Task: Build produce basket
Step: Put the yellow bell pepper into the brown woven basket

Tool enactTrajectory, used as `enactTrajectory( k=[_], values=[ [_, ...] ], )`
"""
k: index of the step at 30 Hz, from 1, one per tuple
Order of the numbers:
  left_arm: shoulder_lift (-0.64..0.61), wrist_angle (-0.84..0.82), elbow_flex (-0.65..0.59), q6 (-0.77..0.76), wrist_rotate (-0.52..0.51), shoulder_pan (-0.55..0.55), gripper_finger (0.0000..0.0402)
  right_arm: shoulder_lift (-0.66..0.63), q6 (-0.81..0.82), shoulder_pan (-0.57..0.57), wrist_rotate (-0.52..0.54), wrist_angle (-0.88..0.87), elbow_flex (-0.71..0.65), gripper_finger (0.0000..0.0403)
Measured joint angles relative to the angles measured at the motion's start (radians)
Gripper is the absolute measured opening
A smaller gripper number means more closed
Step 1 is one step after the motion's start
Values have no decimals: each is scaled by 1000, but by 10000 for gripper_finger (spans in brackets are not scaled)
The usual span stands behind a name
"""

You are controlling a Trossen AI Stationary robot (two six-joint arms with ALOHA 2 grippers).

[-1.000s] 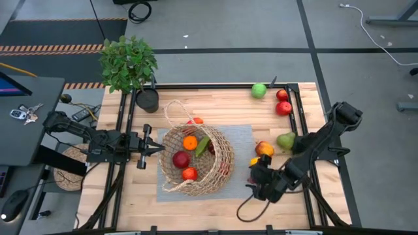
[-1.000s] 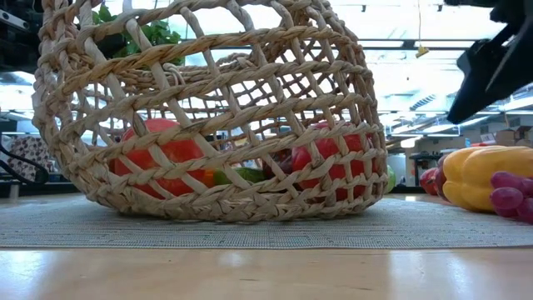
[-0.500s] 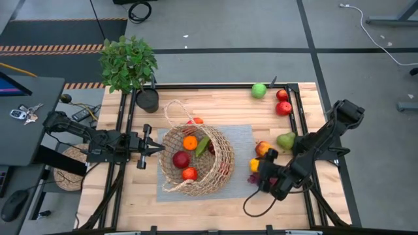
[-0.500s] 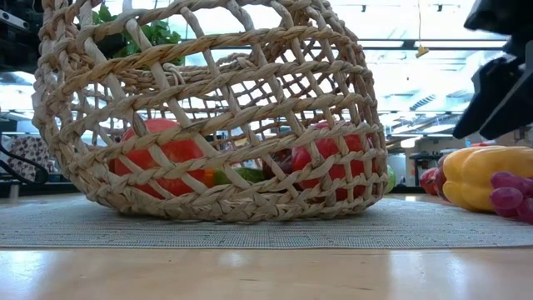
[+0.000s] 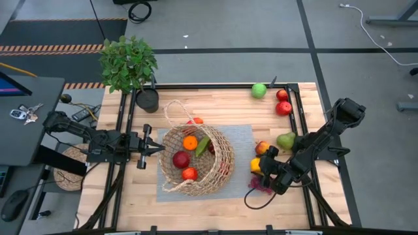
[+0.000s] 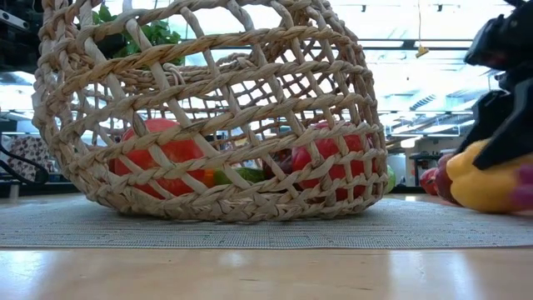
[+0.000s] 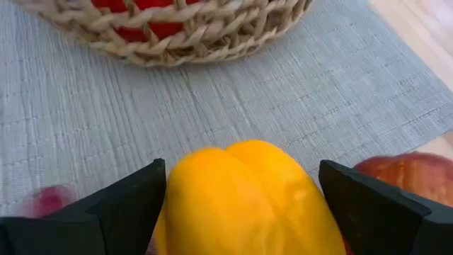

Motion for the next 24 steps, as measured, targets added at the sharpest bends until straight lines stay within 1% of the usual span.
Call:
enactTrajectory(
  k=[6, 12, 17, 20, 24],
  values=[
    [0, 0, 0, 0, 0, 0, 34, 0, -10, -11, -6, 6, -20, 374],
    [0, 0, 0, 0, 0, 0, 28, 1, -33, -32, -48, -5, -22, 374],
    [0, 0, 0, 0, 0, 0, 33, 1, -33, -54, -84, -5, -22, 373],
    [0, 0, 0, 0, 0, 0, 36, 1, -35, -62, -87, -5, -22, 363],
    [0, 0, 0, 0, 0, 0, 32, 1, -51, -65, -88, -3, -22, 335]
  ],
)
